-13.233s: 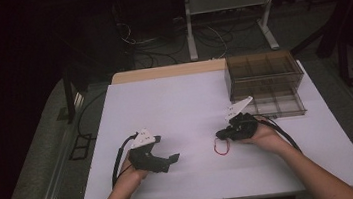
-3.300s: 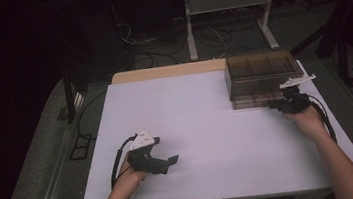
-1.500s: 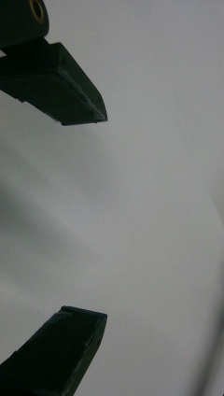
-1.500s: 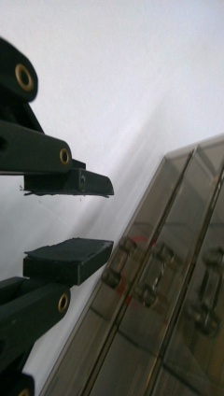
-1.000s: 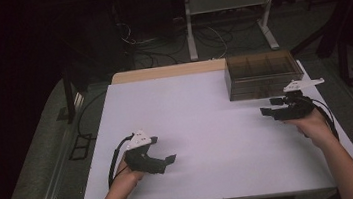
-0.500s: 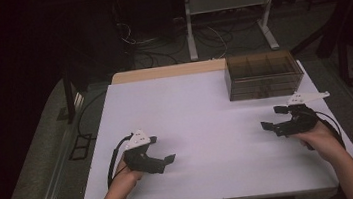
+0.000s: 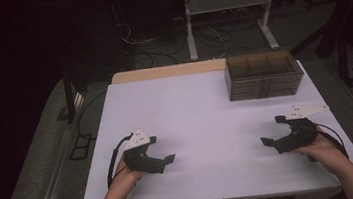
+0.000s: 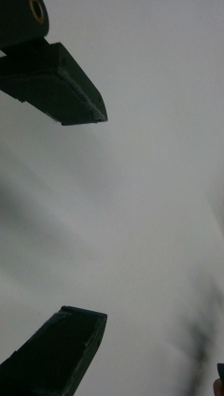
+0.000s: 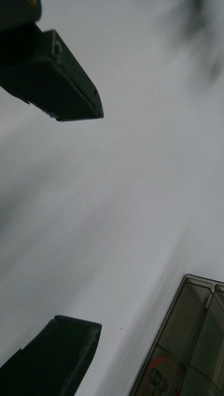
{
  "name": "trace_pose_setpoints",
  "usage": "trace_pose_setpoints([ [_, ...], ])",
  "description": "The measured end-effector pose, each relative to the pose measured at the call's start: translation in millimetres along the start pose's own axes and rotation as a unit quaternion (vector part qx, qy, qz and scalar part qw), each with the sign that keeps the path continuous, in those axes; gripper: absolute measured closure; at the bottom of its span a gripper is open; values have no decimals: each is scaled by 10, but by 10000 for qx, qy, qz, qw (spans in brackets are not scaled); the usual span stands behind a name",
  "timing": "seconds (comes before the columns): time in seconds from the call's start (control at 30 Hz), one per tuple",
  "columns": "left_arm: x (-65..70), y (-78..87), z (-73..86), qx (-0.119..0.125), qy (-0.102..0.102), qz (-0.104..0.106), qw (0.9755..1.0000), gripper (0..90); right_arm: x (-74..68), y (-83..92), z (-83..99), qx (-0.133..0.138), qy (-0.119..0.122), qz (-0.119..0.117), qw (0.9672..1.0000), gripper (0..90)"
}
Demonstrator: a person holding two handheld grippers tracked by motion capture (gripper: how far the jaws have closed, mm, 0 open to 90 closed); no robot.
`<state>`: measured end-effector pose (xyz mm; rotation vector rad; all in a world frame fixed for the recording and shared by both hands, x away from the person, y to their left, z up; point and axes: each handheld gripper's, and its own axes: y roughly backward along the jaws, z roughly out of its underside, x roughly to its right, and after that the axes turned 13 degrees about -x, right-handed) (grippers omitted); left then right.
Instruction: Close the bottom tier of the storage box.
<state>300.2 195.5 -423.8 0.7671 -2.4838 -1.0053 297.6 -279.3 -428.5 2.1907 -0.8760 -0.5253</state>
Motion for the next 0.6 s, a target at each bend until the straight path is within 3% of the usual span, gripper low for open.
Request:
trace_pose_setpoints([
  [0.17, 0, 0, 1, -7, -5, -1, 10000, 36, -44, 37, 117, 55, -44, -98, 9999, 3],
  [0.33, 3, -3, 0, -14, -8, -3, 10000, 36, -95, 34, 228, -67, 10, -90, 9999, 3],
  [0.6, -6, -9, -1, -23, 15, -21, 10000, 36, -106, 11, 229, -86, 78, -84, 9999, 3],
])
